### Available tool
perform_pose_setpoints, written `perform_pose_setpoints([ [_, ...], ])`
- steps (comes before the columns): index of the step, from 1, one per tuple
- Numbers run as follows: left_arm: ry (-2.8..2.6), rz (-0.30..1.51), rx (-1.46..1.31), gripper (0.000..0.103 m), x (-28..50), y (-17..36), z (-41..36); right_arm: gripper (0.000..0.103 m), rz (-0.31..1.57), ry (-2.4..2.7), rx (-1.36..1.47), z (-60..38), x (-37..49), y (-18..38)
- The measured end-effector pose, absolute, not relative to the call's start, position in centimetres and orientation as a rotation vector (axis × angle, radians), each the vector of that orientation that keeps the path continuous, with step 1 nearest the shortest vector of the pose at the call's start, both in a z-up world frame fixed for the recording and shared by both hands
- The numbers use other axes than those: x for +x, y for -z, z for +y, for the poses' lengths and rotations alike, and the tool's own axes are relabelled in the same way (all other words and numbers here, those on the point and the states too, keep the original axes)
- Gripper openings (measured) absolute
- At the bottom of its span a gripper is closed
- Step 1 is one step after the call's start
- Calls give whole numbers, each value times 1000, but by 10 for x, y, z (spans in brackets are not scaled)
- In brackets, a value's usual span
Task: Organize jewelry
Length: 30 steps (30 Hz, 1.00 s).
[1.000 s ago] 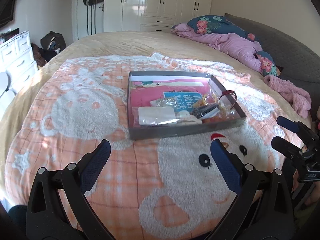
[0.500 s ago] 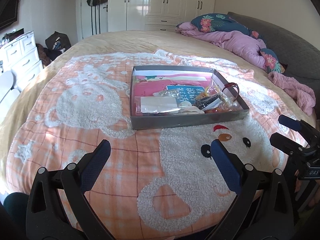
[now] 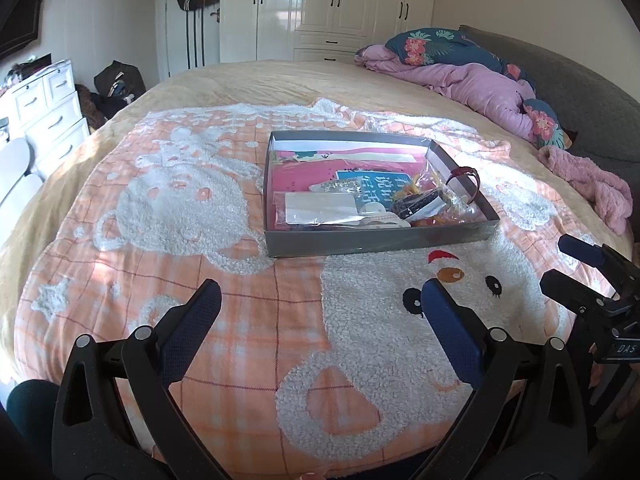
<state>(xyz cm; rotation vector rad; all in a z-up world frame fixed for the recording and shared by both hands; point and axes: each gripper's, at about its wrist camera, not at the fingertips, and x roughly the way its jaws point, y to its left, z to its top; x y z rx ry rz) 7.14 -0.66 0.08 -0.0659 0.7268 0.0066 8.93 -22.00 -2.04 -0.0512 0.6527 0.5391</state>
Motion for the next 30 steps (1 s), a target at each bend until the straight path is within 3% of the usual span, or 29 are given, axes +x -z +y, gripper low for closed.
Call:
perform_pose_setpoints([
  [30,-4,726,-68,94,68,-6,-7,99,654,-545,-57,-220,86,20],
])
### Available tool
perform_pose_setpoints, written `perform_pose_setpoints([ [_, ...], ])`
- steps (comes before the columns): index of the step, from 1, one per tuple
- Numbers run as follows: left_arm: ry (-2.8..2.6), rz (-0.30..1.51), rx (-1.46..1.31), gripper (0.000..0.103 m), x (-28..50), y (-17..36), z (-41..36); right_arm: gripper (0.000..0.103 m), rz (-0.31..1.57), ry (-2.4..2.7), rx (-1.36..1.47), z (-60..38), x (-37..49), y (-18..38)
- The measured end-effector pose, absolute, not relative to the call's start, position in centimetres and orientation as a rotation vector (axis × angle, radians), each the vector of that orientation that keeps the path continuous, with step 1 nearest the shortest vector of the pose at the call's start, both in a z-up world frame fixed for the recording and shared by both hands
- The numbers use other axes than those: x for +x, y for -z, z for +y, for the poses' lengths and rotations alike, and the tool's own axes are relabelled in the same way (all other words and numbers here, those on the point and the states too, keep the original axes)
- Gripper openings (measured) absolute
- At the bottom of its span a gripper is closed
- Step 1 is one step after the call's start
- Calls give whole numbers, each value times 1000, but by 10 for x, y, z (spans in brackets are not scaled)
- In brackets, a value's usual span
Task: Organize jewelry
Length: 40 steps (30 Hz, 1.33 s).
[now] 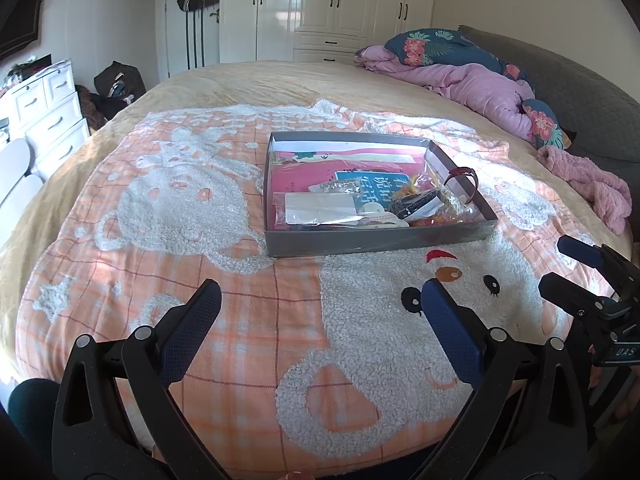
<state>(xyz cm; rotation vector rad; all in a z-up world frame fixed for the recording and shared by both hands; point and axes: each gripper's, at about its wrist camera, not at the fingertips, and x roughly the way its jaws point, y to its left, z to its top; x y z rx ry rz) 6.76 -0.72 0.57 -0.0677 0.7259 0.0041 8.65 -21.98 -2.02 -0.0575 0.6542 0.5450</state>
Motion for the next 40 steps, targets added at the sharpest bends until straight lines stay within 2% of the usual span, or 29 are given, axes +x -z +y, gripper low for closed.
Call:
perform_pose_setpoints([
  [27,-57,761,-171,94,76,1,12,99,687,-505,-30,-234,105,28],
  [34,-259,793,-178,94,120,3,77,99,714,-348,10,-294,161,33],
  [40,-512,924,-284,94,208,40,181,99,825,-16,99,-403,271,65],
])
